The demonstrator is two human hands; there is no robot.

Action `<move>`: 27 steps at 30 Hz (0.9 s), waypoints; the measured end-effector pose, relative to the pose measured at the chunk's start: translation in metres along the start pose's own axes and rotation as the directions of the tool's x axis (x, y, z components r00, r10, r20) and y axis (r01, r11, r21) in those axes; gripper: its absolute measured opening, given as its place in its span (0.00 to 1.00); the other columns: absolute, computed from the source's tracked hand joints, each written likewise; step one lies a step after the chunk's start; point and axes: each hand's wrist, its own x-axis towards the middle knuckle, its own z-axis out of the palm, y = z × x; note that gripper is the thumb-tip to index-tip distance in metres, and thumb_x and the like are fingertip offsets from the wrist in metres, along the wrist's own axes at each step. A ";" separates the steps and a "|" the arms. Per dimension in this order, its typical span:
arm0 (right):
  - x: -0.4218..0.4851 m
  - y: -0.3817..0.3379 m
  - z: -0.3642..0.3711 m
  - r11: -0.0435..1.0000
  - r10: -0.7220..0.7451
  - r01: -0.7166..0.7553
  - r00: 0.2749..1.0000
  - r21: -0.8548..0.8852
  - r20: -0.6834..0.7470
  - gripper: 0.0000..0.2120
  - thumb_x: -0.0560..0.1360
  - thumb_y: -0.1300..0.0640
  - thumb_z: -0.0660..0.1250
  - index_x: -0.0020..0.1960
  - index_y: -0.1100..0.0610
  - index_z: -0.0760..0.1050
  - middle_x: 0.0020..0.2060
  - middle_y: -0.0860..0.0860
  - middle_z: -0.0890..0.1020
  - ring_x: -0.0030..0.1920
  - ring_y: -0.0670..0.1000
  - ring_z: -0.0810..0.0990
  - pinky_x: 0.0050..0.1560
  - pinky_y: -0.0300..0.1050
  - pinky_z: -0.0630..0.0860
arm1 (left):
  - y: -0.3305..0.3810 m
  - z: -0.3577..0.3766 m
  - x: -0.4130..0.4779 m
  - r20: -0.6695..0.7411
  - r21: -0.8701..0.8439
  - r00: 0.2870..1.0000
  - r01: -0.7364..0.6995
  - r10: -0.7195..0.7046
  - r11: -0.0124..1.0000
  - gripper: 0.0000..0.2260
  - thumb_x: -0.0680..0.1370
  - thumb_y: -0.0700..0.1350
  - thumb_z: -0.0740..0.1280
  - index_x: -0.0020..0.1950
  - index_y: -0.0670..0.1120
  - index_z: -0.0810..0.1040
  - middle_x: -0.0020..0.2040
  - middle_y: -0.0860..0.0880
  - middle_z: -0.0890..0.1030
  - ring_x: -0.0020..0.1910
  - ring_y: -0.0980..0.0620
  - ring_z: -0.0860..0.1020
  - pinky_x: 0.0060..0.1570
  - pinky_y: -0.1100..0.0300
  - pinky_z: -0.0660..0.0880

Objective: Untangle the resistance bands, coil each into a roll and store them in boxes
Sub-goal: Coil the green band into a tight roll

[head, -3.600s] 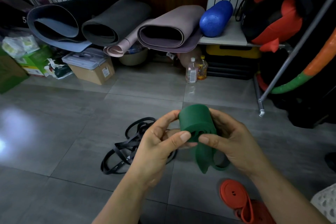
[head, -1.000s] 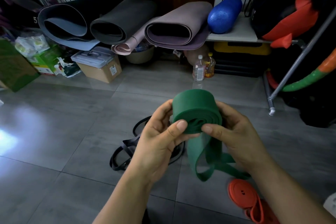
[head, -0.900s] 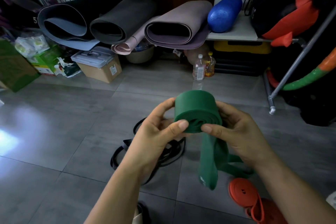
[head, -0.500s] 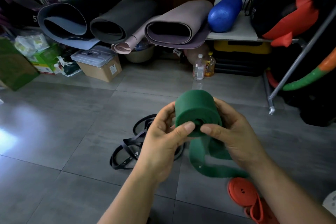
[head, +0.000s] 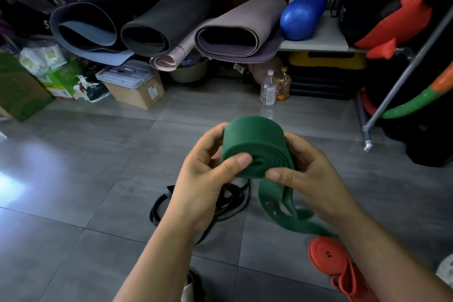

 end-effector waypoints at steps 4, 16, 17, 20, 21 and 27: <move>0.001 0.000 0.002 0.996 -0.032 0.035 0.999 0.083 -0.039 0.24 0.56 0.55 0.76 0.52 0.51 0.79 0.48 0.47 0.84 0.50 0.47 0.82 0.46 0.34 0.77 | -0.008 0.008 -0.002 -0.048 -0.266 0.994 0.083 -0.099 0.960 0.29 0.59 0.46 0.79 0.59 0.45 0.76 0.56 0.42 0.80 0.54 0.43 0.80 0.50 0.50 0.79; 0.003 0.002 -0.001 1.000 -0.016 0.016 1.000 -0.004 0.025 0.31 0.54 0.59 0.78 0.56 0.50 0.76 0.52 0.46 0.83 0.54 0.45 0.80 0.48 0.33 0.76 | 0.004 -0.009 -0.002 -0.011 0.148 1.000 -0.011 0.013 0.989 0.21 0.60 0.46 0.74 0.52 0.53 0.80 0.49 0.49 0.82 0.52 0.49 0.80 0.48 0.54 0.79; 0.003 0.001 0.000 0.999 -0.015 0.014 0.999 0.050 0.028 0.32 0.54 0.61 0.77 0.57 0.53 0.74 0.50 0.47 0.83 0.52 0.46 0.81 0.46 0.34 0.77 | 0.002 -0.007 -0.003 -0.010 0.050 1.000 -0.004 0.004 0.999 0.21 0.59 0.45 0.75 0.52 0.52 0.80 0.48 0.48 0.83 0.50 0.48 0.80 0.48 0.53 0.79; 0.003 -0.002 0.006 0.994 -0.039 0.036 0.999 0.104 0.023 0.29 0.58 0.64 0.74 0.58 0.57 0.73 0.47 0.48 0.84 0.49 0.47 0.82 0.45 0.35 0.77 | -0.003 0.002 -0.004 -0.001 -0.188 1.000 0.008 -0.008 0.982 0.26 0.58 0.47 0.79 0.54 0.49 0.80 0.51 0.46 0.82 0.51 0.47 0.81 0.49 0.51 0.80; 0.003 -0.004 0.007 0.995 -0.045 0.044 0.999 0.090 0.011 0.27 0.59 0.64 0.74 0.57 0.56 0.74 0.46 0.47 0.84 0.48 0.46 0.82 0.45 0.35 0.77 | -0.002 0.003 -0.004 -0.008 -0.230 1.000 0.018 -0.021 0.973 0.26 0.58 0.47 0.79 0.55 0.48 0.79 0.52 0.45 0.82 0.52 0.46 0.80 0.50 0.51 0.79; 0.004 -0.007 -0.004 0.974 -0.040 0.040 0.999 -0.222 0.003 0.27 0.57 0.51 0.78 0.54 0.46 0.75 0.51 0.41 0.82 0.54 0.41 0.79 0.51 0.30 0.73 | 0.015 -0.019 0.001 0.079 0.465 0.996 -0.079 0.048 0.882 0.30 0.61 0.52 0.73 0.62 0.59 0.72 0.62 0.55 0.74 0.62 0.56 0.73 0.53 0.57 0.78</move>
